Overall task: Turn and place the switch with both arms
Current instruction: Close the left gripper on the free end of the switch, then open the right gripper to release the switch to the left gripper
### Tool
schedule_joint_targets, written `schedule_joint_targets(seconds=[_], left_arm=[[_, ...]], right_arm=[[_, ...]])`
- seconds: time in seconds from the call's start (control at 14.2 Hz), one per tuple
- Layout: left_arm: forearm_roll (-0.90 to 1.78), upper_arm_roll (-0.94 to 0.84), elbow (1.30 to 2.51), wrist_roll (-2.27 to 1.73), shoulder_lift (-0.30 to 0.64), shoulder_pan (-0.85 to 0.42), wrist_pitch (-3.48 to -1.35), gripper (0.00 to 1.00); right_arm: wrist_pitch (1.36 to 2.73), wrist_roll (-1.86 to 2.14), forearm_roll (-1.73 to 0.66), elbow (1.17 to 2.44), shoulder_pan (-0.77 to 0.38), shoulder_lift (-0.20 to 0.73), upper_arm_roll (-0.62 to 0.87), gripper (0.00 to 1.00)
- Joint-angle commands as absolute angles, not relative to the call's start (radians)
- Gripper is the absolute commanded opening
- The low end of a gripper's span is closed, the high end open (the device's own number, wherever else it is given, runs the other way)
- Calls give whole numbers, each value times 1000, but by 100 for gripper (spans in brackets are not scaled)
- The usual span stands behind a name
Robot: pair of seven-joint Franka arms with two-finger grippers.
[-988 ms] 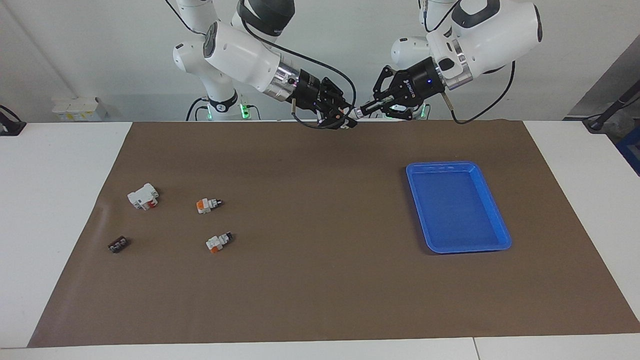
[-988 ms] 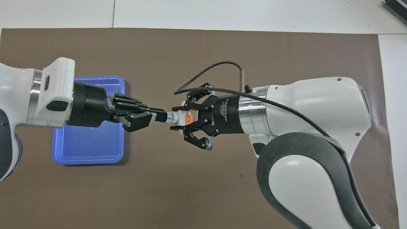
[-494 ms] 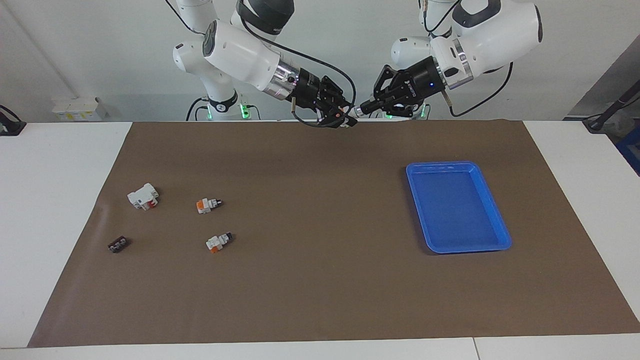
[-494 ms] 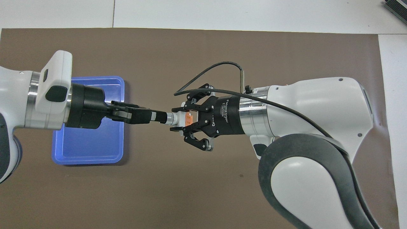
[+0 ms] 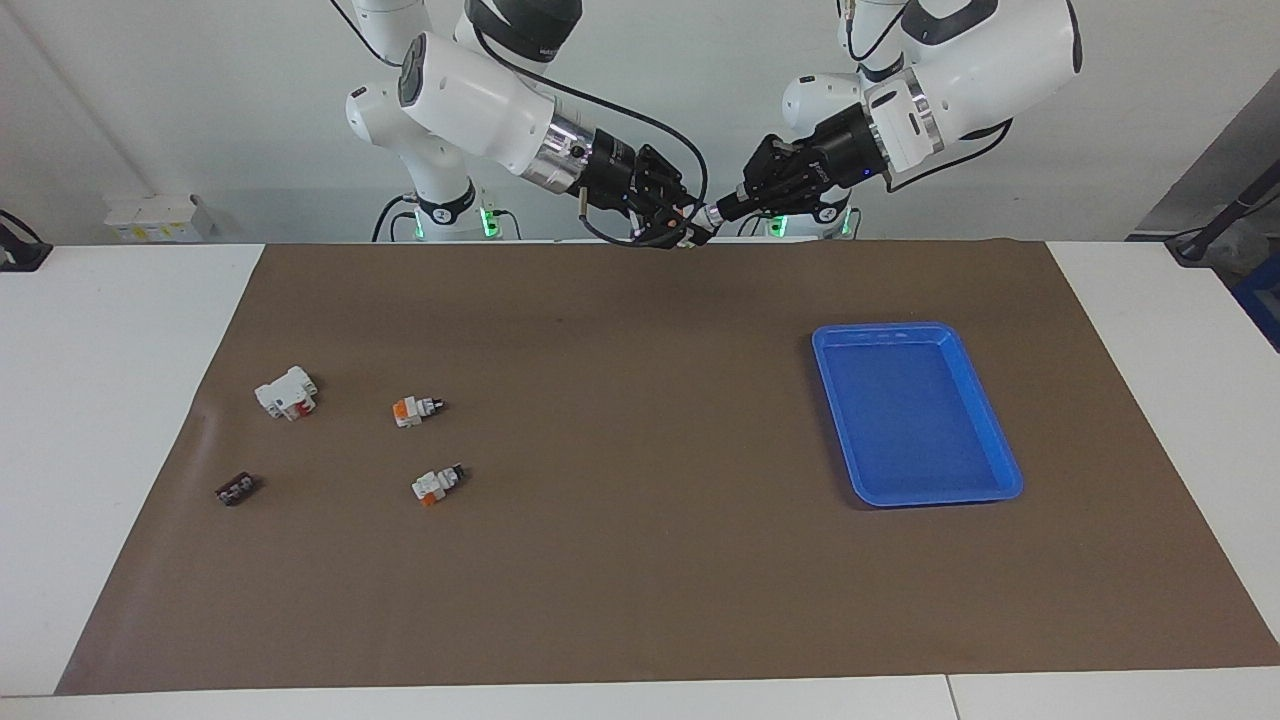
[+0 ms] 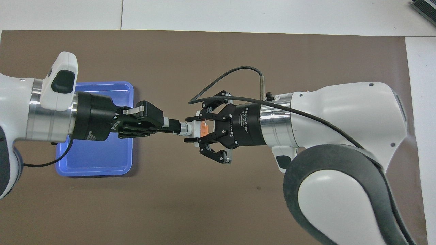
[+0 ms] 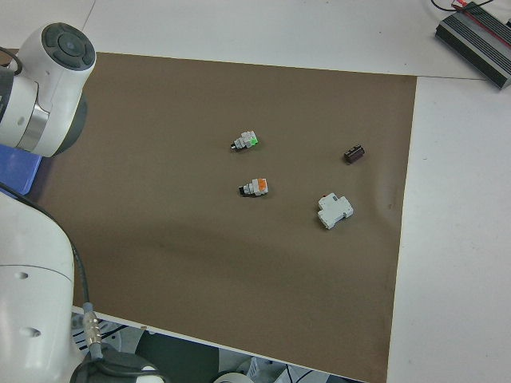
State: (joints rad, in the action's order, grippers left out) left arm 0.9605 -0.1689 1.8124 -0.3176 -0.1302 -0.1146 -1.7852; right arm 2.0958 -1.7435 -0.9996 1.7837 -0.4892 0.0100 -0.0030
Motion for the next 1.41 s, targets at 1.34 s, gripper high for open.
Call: schedule_joint_targets(seconds=[1.34], left_arm=[[980, -241, 1824, -1293, -167, -160, -1917, 0]], right_arm=[[2132, -1738, -992, 1775, -486, 34, 8, 0]])
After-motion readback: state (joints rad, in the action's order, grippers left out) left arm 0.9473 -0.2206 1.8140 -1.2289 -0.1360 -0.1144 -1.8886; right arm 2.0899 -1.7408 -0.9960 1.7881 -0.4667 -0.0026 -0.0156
